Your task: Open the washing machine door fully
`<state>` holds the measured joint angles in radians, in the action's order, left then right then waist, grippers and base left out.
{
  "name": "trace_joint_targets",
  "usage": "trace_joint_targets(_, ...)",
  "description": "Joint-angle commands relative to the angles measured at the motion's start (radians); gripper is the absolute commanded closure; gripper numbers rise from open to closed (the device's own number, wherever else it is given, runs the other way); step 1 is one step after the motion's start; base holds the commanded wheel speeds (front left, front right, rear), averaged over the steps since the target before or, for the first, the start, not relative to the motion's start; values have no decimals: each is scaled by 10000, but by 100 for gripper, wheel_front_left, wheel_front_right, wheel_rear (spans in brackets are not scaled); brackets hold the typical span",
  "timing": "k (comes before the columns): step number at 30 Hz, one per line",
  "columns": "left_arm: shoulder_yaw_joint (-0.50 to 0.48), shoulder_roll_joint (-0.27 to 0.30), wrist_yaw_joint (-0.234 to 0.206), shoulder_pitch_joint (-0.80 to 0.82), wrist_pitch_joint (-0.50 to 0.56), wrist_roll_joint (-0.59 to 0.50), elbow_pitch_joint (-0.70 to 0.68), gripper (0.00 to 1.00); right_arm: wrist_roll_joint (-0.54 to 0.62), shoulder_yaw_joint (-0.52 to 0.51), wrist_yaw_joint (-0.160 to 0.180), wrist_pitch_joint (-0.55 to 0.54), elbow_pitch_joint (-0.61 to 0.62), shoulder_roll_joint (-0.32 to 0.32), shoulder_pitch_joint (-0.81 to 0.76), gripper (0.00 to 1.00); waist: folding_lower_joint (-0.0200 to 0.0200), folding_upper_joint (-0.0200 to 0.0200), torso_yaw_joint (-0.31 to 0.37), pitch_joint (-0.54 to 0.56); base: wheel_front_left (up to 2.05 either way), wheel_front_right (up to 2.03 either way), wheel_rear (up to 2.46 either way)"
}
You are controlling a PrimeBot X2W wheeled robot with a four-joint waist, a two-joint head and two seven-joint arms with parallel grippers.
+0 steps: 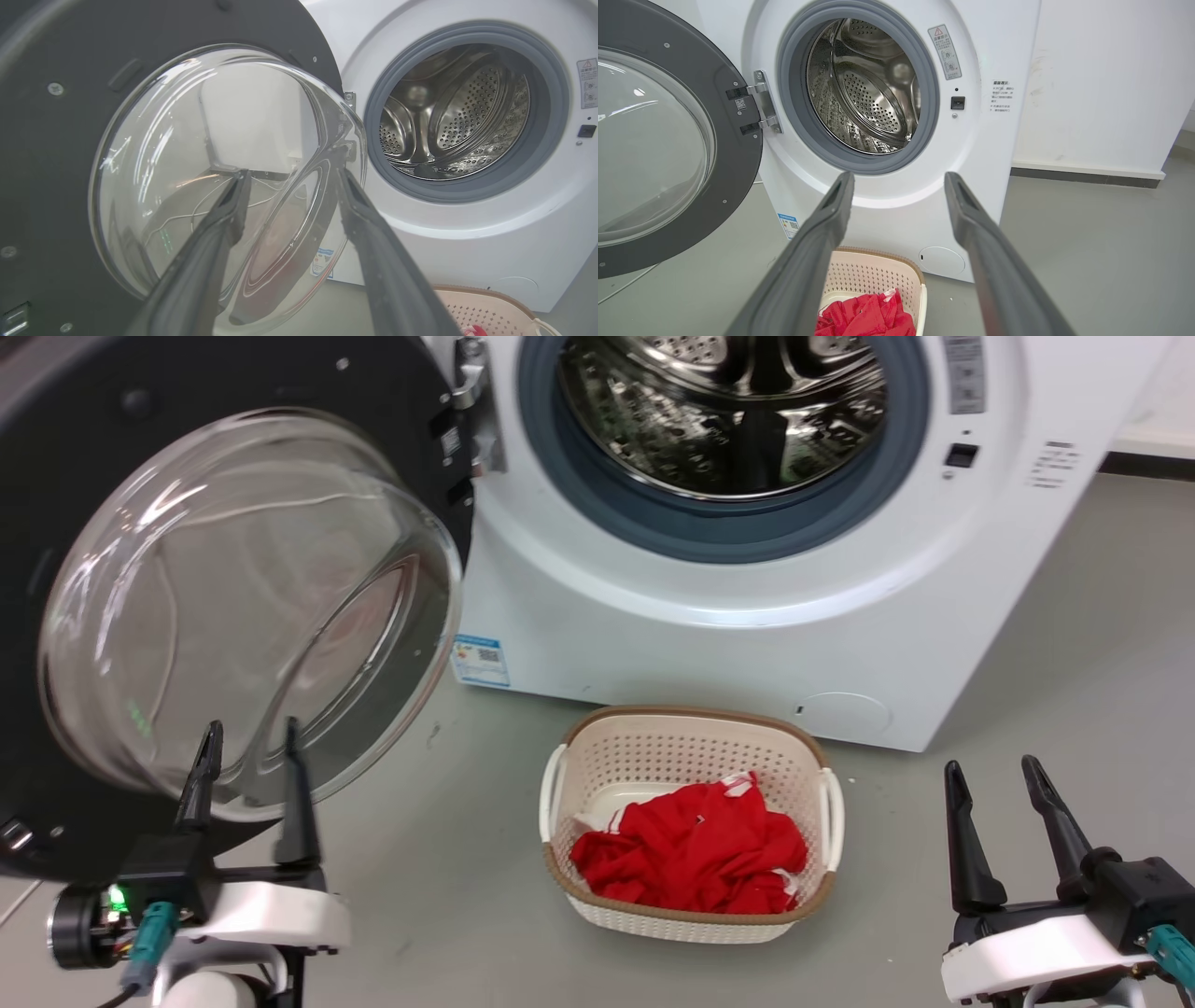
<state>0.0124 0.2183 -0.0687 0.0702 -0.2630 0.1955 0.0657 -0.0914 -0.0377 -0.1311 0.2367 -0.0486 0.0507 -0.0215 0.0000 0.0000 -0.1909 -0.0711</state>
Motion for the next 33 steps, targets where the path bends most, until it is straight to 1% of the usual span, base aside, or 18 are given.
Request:
trace_joint_targets(1,72,-48,15,-24,-19,-73,-57,0,6,14,7,13,-33,-11,25,0,0,0,238,132,0,0,0)
trace_joint_targets(7,389,-98,46,328,39,-169,-50,0,88,-87,7,32,3,-12,43,0,0,0,756,231,0,0,0)
trace_joint_targets(11,665,-148,163,678,97,-239,210,0,221,-156,7,21,74,-12,69,0,0,0,1100,215,0,0,0)
trace_joint_targets(15,938,-274,207,924,87,-310,549,0,78,-129,7,5,58,-12,27,0,0,0,1451,220,0,0,0)
trace_joint_targets(19,1050,-358,147,918,45,-357,905,0,36,-13,7,2,4,-12,-41,0,0,0,1782,287,0,0,0)
trace_joint_targets(25,1157,-460,85,968,-7,-408,1267,0,80,65,7,-60,77,-12,-78,0,0,0,1964,323,0,0,0)
trace_joint_targets(33,1084,-539,42,1061,-37,-382,1541,0,119,80,7,-166,250,-12,-129,0,0,0,1970,353,0,0,0)
